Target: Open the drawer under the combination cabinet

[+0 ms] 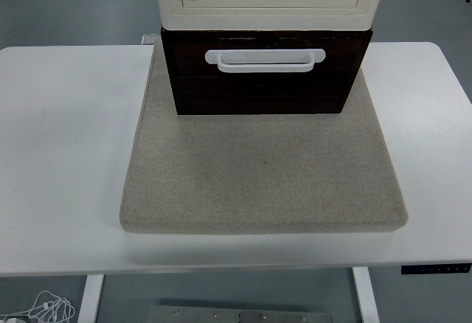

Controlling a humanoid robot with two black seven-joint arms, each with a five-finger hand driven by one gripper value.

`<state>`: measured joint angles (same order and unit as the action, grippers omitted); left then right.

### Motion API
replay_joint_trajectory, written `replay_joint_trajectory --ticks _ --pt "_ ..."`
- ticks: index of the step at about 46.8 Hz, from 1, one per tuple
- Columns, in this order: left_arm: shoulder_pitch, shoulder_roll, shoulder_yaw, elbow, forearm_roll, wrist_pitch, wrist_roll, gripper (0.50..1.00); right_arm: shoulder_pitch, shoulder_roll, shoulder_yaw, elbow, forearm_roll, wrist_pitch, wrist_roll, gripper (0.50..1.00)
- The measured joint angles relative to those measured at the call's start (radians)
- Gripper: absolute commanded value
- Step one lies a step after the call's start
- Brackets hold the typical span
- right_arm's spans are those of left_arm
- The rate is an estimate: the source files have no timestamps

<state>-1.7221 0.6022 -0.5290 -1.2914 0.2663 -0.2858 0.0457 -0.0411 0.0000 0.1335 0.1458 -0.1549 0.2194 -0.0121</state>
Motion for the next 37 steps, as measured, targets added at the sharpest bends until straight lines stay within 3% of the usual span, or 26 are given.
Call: replay_joint_trajectory --ticks 14,28,37 --pt "-0.091 0.013 0.265 -0.046 0.021 -0.071 0.071 1.000 0.000 0.000 0.000 0.000 0.000 0.000 0.000 0.926" --pt "-0.145 0.006 0.441 -0.086 0.024 -0.224 0.222 1.000 0.000 0.000 0.000 0.000 0.000 0.000 0.000 0.926" --pt "-0.143 -0.007 0.495 -0.087 0.125 -0.237 0.263 1.000 0.000 0.000 0.000 0.000 0.000 0.000 0.000 0.926"
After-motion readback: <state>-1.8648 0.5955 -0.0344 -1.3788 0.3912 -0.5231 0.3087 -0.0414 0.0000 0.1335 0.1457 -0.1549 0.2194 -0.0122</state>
